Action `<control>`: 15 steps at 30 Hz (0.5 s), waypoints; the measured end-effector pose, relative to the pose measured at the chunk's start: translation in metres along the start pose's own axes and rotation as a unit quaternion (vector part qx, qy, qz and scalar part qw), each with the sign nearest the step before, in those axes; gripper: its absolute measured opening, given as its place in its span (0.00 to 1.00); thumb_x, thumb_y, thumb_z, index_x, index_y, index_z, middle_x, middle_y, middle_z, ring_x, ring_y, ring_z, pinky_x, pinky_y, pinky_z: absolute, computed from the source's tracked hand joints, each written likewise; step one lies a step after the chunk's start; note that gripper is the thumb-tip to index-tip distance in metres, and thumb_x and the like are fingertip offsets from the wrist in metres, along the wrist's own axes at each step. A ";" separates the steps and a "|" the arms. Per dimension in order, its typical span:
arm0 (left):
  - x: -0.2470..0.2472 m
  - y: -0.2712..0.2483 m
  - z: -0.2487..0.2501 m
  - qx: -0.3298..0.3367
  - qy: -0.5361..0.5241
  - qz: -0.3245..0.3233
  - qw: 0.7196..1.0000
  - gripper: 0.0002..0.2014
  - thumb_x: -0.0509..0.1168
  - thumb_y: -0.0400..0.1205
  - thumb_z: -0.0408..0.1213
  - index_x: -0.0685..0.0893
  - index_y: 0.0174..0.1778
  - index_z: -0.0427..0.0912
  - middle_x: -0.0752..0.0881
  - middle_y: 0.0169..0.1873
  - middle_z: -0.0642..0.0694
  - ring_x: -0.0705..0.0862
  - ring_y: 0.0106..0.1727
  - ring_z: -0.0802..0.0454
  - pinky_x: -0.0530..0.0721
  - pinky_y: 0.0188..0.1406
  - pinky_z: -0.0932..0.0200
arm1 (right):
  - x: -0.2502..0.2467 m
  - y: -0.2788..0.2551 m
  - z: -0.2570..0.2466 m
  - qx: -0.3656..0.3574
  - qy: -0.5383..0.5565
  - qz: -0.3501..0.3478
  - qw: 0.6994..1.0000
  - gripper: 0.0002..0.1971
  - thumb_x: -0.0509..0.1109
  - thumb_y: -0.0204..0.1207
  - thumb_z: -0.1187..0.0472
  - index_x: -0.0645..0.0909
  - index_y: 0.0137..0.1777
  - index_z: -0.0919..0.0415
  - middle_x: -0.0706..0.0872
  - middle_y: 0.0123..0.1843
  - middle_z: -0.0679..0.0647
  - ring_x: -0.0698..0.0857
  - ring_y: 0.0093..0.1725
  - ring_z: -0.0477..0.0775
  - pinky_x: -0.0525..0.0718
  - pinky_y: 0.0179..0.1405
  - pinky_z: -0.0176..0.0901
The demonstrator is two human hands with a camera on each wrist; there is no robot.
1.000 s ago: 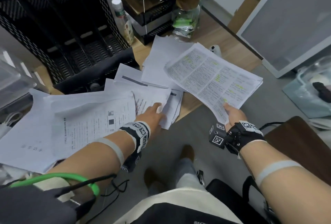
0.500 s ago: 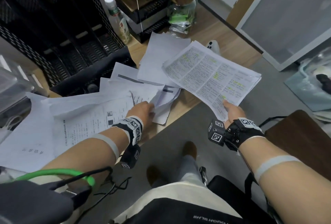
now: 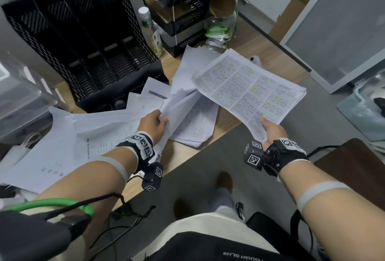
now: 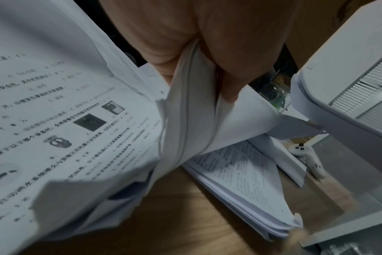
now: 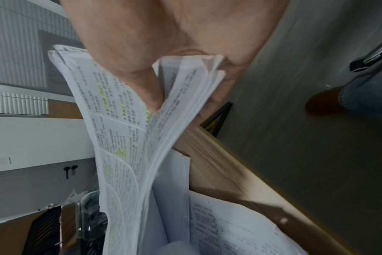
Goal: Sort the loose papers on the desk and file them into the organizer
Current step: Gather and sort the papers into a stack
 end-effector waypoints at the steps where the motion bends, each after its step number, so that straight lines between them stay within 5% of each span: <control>1: -0.004 0.000 -0.001 -0.003 0.000 0.009 1.000 0.11 0.64 0.85 0.38 0.72 0.40 0.40 0.73 0.28 0.49 0.76 0.39 0.41 0.68 0.39 0.55 | 0.000 -0.001 0.000 -0.002 0.002 0.002 1.000 0.18 0.72 0.78 0.61 0.81 0.67 0.61 0.91 0.54 0.57 0.92 0.47 0.57 0.87 0.32 0.43; 8: -0.016 -0.003 -0.006 -0.005 -0.004 0.039 0.999 0.06 0.61 0.85 0.34 0.72 0.45 0.39 0.79 0.34 0.40 0.77 0.39 0.40 0.70 0.41 0.54 | 0.002 -0.006 0.005 0.000 0.003 -0.009 1.000 0.17 0.71 0.79 0.62 0.80 0.67 0.62 0.91 0.54 0.56 0.91 0.47 0.56 0.87 0.31 0.43; 12: -0.017 -0.005 -0.010 -0.014 -0.020 0.024 0.999 0.08 0.63 0.85 0.35 0.79 0.57 0.38 0.82 0.41 0.42 0.78 0.44 0.42 0.73 0.46 0.55 | 0.004 -0.008 0.006 -0.003 -0.001 -0.011 1.000 0.18 0.71 0.79 0.62 0.79 0.68 0.63 0.90 0.51 0.56 0.91 0.46 0.55 0.86 0.30 0.43; 15: -0.004 -0.008 0.001 0.016 -0.082 -0.028 0.996 0.03 0.66 0.82 0.33 0.83 0.49 0.44 0.87 0.44 0.47 0.84 0.43 0.44 0.83 0.44 0.53 | 0.009 -0.011 0.003 -0.004 0.007 -0.019 1.000 0.17 0.70 0.80 0.63 0.79 0.68 0.63 0.90 0.52 0.57 0.90 0.46 0.55 0.87 0.24 0.39</control>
Point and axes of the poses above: each hand's wrist, its own y-axis towards the middle knuckle, its own x-axis out of the palm, z = x × y, the point moved 8 cm from there along y, towards the middle knuckle
